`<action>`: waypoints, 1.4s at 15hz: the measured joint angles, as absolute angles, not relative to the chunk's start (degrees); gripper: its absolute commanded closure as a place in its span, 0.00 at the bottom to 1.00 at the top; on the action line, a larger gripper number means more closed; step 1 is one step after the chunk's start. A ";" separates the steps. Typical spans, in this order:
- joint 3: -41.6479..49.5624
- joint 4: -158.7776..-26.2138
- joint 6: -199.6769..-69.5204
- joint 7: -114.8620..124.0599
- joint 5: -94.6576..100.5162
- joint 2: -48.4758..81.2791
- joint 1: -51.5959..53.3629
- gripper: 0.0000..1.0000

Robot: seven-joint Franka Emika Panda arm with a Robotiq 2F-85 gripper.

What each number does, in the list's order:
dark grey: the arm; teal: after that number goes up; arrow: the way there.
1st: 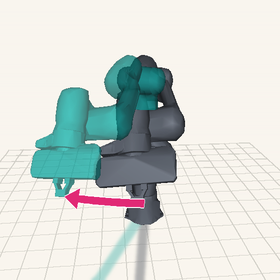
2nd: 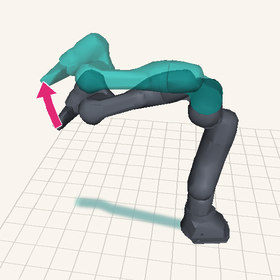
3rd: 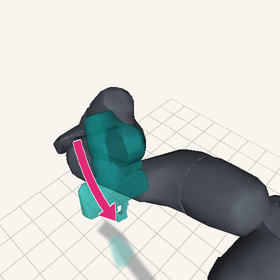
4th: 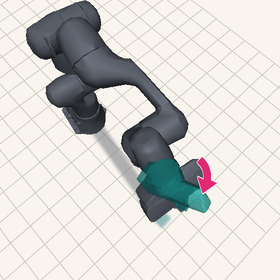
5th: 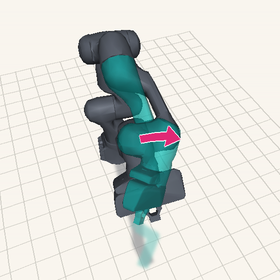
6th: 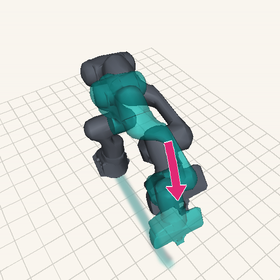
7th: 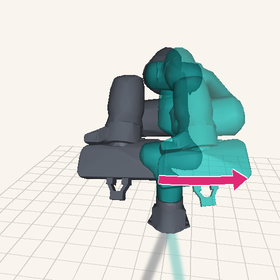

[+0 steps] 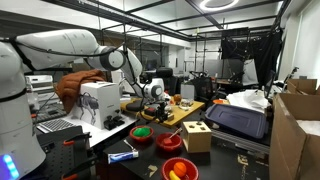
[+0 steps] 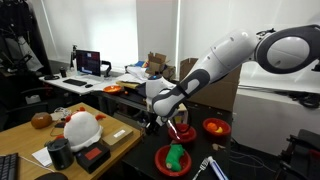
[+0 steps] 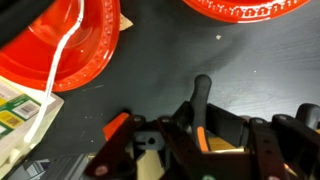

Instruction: Put the pliers on the table

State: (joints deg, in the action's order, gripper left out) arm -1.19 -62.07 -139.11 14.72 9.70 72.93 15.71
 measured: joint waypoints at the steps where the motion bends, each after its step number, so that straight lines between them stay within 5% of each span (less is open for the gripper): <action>1: -1.43 -60.45 -138.43 13.41 9.48 74.14 15.71 0.95; 8: -2.36 -52.48 -134.16 7.07 8.98 80.04 15.69 0.95; 9: -2.45 -51.60 -133.55 6.45 8.97 80.61 15.71 0.56; 10: -2.52 -50.82 -133.00 5.62 8.97 81.11 15.72 0.56; 17: -2.61 -48.55 -131.99 1.28 9.11 81.55 15.64 0.05; 21: -1.56 -48.61 -131.74 1.47 9.62 79.70 15.61 0.00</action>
State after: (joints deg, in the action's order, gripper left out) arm -1.56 -48.61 -131.74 1.47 9.62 79.70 15.61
